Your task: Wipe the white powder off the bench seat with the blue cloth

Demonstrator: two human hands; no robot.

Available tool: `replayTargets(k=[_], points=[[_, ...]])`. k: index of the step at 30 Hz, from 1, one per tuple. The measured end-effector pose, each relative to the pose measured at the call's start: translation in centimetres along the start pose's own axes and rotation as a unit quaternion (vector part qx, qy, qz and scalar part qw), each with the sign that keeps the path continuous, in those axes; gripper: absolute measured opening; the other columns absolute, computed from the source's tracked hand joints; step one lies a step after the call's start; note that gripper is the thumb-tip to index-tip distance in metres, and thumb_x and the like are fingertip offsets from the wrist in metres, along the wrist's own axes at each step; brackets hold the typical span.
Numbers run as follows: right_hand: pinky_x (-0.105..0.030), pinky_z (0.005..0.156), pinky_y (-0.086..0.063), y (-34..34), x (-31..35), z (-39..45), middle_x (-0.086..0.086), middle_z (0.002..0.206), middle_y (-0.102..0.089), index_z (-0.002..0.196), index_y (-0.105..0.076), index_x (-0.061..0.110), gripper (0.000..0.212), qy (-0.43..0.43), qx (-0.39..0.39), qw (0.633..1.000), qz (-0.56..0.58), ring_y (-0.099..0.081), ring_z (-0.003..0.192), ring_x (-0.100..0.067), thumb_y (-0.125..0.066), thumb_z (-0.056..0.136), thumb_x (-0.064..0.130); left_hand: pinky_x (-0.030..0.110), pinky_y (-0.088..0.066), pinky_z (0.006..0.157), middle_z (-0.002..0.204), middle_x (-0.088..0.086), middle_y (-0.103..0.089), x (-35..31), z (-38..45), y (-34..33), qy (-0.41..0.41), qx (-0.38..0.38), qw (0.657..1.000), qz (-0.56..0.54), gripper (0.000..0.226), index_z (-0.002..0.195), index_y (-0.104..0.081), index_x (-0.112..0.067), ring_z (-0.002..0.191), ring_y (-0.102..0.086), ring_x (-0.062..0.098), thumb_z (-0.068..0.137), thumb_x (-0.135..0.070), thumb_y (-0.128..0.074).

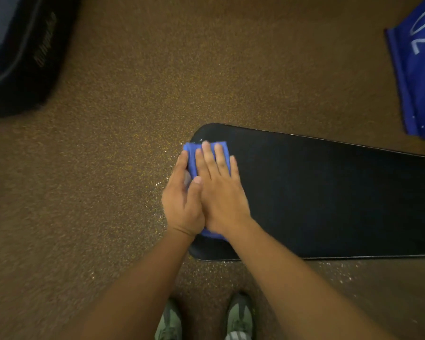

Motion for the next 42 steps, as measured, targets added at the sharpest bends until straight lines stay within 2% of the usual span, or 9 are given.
replayTargets(k=[7, 11, 14, 22, 26, 29, 33, 39, 42], points=[[-0.053, 0.119, -0.008, 0.4, -4.0, -1.5, -0.005, 0.163, -0.006, 0.154, -0.01, 0.013, 0.064, -0.034, -0.003, 0.998, 0.049, 0.001, 0.15, -0.025, -0.027, 0.098, 0.04, 0.033, -0.03, 0.114, 0.148, 0.012, -0.043, -0.2, 0.1, -0.1, 0.003, 0.027, 1.0, 0.017, 0.07, 0.141, -0.042, -0.002, 0.14, -0.037, 0.021, 0.087, -0.046, -0.036], [-0.052, 0.119, 0.002, 1.2, -5.4, 3.7, -0.011, 0.163, 0.005, 0.153, 0.001, 0.007, 0.068, -0.155, -0.014, 0.986, 0.059, 0.011, 0.148, -0.03, -0.025, 0.099, 0.04, 0.014, -0.027, 0.109, 0.149, -0.001, -0.042, 1.3, 0.2, 0.5, 0.073, 0.019, 0.997, -0.019, 0.065, 0.145, -0.041, -0.012, 0.135, -0.038, 0.003, 0.088, -0.044, -0.039], [-0.052, 0.119, 0.001, 1.1, -3.9, 2.4, -0.012, 0.163, 0.002, 0.153, -0.004, 0.007, 0.068, -0.099, -0.019, 0.993, 0.061, 0.009, 0.149, -0.03, -0.026, 0.098, 0.039, 0.0, -0.024, 0.097, 0.149, -0.001, -0.044, 3.1, -0.5, 0.6, 0.126, 0.021, 0.992, -0.004, 0.058, 0.146, -0.039, -0.018, 0.128, -0.038, -0.001, 0.091, -0.035, -0.037], [-0.053, 0.119, 0.001, 1.3, -4.7, 2.0, -0.005, 0.164, 0.005, 0.155, -0.002, 0.013, 0.067, -0.049, 0.012, 0.997, 0.052, 0.011, 0.149, -0.025, -0.026, 0.098, 0.041, 0.017, -0.03, 0.106, 0.146, -0.017, -0.042, 4.5, -0.3, 0.1, 0.176, 0.064, 0.98, -0.063, 0.051, 0.147, -0.035, -0.035, 0.13, -0.041, 0.002, 0.098, -0.031, -0.05], [-0.053, 0.118, 0.002, 1.3, -3.2, 6.9, -0.008, 0.164, -0.001, 0.154, -0.004, 0.011, 0.066, -0.094, -0.005, 0.994, 0.052, 0.007, 0.149, -0.03, -0.027, 0.099, 0.04, 0.042, -0.039, 0.11, 0.134, -0.004, -0.061, 6.1, -0.9, -1.2, 0.301, 0.107, 0.923, -0.216, 0.049, 0.134, -0.056, -0.032, 0.124, -0.055, 0.015, 0.093, -0.055, -0.045], [-0.055, 0.118, -0.008, 1.1, -1.2, 3.0, -0.008, 0.163, -0.009, 0.154, -0.013, 0.011, 0.065, 0.017, -0.017, 1.0, 0.021, -0.003, 0.149, -0.03, -0.024, 0.097, 0.04, 0.026, -0.052, 0.091, 0.11, 0.005, -0.073, 5.8, -1.6, -2.1, 0.371, 0.137, 0.86, -0.323, 0.048, 0.122, -0.064, -0.017, 0.104, -0.067, 0.017, 0.1, -0.046, -0.033], [-0.052, 0.119, -0.003, 0.1, -1.9, -2.6, 0.004, 0.164, 0.001, 0.155, -0.008, 0.02, 0.065, 0.114, 0.067, 0.991, 0.024, 0.01, 0.149, -0.017, -0.014, 0.097, 0.047, 0.031, -0.046, 0.099, 0.123, 0.007, -0.068, 6.0, -1.8, -2.2, 0.374, 0.146, 0.849, -0.343, 0.052, 0.127, -0.061, -0.014, 0.115, -0.063, 0.018, 0.101, -0.046, -0.029], [-0.055, 0.118, 0.001, 1.3, -2.3, 6.5, -0.004, 0.164, 0.0, 0.154, -0.004, 0.014, 0.063, -0.05, 0.008, 0.998, 0.035, 0.008, 0.149, -0.026, -0.023, 0.1, 0.039, 0.035, -0.052, 0.091, 0.117, 0.009, -0.071, 6.4, -2.0, -2.3, 0.387, 0.16, 0.845, -0.333, 0.051, 0.123, -0.066, -0.021, 0.11, -0.066, 0.024, 0.097, -0.054, -0.037], [-0.057, 0.117, -0.006, 0.9, 0.3, 5.2, -0.007, 0.163, -0.011, 0.153, -0.015, 0.012, 0.062, -0.012, -0.017, 1.0, 0.022, -0.001, 0.149, -0.03, -0.025, 0.098, 0.039, 0.025, -0.055, 0.081, 0.112, 0.009, -0.072, 6.8, -2.3, -2.1, 0.395, 0.142, 0.836, -0.353, 0.051, 0.1, -0.077, -0.021, 0.097, -0.07, 0.015, 0.1, -0.047, -0.032]])
Point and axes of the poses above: each hand's wrist, its own z-axis towards the middle knuckle, its own y-axis out of the back of the hand, x = y × z, the point moved 7 cm from there along z, towards the middle knuckle
